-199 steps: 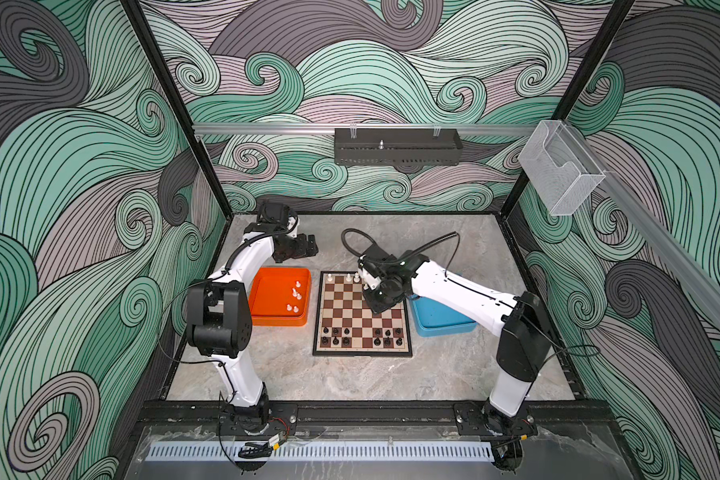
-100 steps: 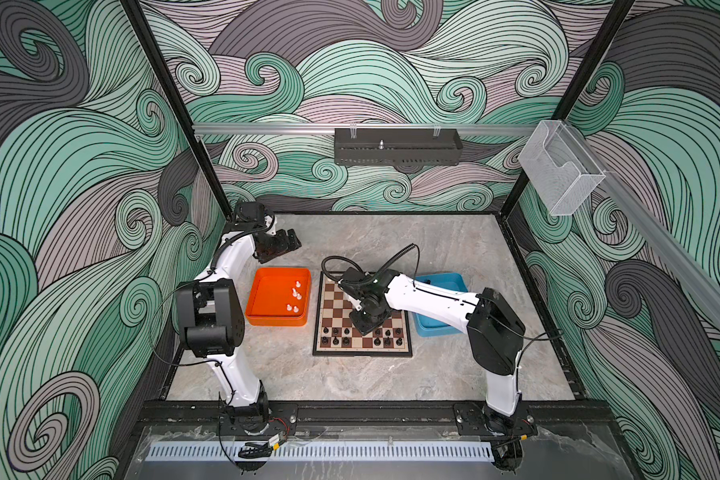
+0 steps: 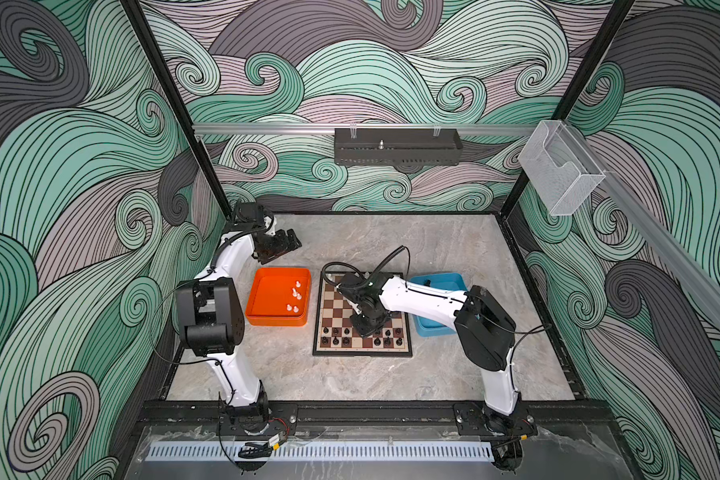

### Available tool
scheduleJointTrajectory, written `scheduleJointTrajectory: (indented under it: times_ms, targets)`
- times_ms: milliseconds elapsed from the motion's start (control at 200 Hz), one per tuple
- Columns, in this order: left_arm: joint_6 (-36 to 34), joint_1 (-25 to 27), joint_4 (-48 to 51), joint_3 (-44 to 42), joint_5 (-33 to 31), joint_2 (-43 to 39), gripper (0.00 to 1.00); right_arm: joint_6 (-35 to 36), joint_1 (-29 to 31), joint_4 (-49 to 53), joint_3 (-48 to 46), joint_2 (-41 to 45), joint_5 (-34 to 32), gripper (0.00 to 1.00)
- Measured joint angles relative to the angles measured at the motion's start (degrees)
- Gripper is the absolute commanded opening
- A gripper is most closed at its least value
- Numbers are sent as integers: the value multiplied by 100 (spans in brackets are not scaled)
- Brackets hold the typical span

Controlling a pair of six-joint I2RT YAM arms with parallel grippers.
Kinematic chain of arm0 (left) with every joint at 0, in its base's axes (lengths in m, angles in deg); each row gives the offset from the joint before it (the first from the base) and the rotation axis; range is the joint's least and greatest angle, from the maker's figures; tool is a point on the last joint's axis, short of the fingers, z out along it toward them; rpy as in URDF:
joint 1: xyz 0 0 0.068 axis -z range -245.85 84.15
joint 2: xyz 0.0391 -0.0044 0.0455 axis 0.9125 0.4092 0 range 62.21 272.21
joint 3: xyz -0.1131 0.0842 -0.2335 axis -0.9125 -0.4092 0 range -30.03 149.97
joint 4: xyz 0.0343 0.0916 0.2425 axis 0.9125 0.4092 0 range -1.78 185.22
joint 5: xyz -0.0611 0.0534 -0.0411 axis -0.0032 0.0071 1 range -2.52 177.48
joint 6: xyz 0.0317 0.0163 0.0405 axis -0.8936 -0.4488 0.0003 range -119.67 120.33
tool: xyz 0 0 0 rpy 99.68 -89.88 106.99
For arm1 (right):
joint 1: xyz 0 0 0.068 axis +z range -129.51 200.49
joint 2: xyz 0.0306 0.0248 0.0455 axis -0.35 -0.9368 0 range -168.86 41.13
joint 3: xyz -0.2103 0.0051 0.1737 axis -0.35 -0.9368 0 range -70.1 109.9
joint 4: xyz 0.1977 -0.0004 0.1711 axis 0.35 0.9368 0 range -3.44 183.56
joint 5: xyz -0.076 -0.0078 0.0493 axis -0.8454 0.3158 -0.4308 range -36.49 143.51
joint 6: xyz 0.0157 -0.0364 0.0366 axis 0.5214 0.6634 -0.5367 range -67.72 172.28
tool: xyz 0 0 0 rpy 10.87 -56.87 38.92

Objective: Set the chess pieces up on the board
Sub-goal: 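Lower the black pawn toward a near-row square with the right gripper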

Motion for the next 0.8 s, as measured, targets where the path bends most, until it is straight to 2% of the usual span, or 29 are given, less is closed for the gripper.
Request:
scheduleJointTrajectory:
  times_ms: [801]
  targets:
    - [46, -2, -2, 0, 68, 79, 94, -66, -20, -15, 2, -162, -35, 14]
